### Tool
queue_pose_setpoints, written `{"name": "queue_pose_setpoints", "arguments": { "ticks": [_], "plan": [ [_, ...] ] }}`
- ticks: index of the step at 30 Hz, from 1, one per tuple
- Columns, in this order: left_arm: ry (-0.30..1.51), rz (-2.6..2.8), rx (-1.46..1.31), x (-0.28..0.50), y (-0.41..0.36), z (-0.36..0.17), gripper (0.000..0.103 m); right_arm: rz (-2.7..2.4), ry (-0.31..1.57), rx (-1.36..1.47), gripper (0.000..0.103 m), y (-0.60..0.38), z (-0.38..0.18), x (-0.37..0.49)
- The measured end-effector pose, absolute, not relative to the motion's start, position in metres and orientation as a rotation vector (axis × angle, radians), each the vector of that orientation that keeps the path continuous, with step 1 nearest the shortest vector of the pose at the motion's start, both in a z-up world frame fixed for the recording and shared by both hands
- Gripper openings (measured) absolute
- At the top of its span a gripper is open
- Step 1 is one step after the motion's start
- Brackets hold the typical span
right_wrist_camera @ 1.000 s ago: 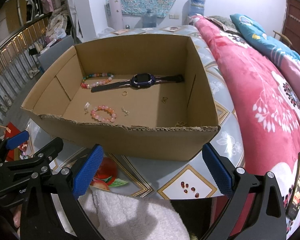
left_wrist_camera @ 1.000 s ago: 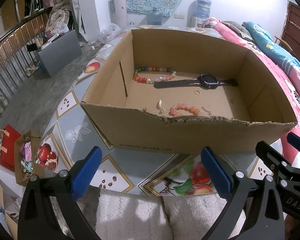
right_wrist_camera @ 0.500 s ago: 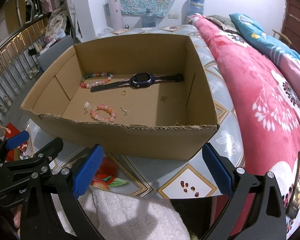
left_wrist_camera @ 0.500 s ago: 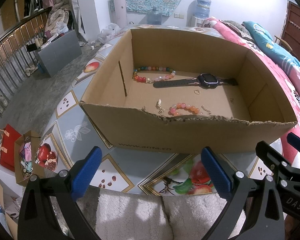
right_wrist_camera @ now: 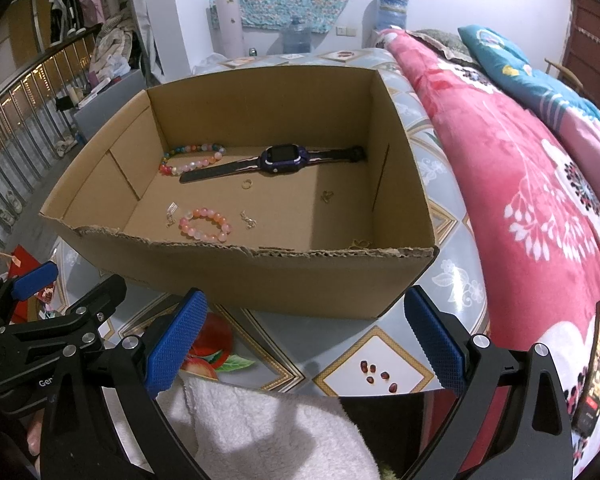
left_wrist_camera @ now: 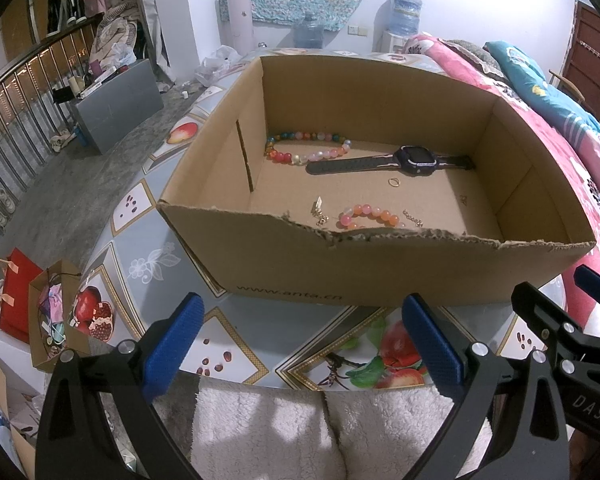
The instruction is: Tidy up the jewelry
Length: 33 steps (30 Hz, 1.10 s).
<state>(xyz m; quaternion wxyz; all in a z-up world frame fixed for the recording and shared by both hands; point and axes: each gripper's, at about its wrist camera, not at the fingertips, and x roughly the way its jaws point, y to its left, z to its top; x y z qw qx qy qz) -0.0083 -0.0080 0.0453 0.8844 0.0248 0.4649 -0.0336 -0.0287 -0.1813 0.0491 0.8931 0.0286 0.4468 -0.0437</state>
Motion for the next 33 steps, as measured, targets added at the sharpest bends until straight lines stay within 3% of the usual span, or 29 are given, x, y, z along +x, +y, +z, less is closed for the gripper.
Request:
{"name": "queue_pose_setpoints", "arguments": {
  "ticks": [33],
  "plan": [
    [0.969,-0.070,0.056,-0.0085,-0.0091,0.0450,0.097,-0.093,0.931,0.065,0.095,-0.1873,0.0467,-0.0319]
  ]
}}
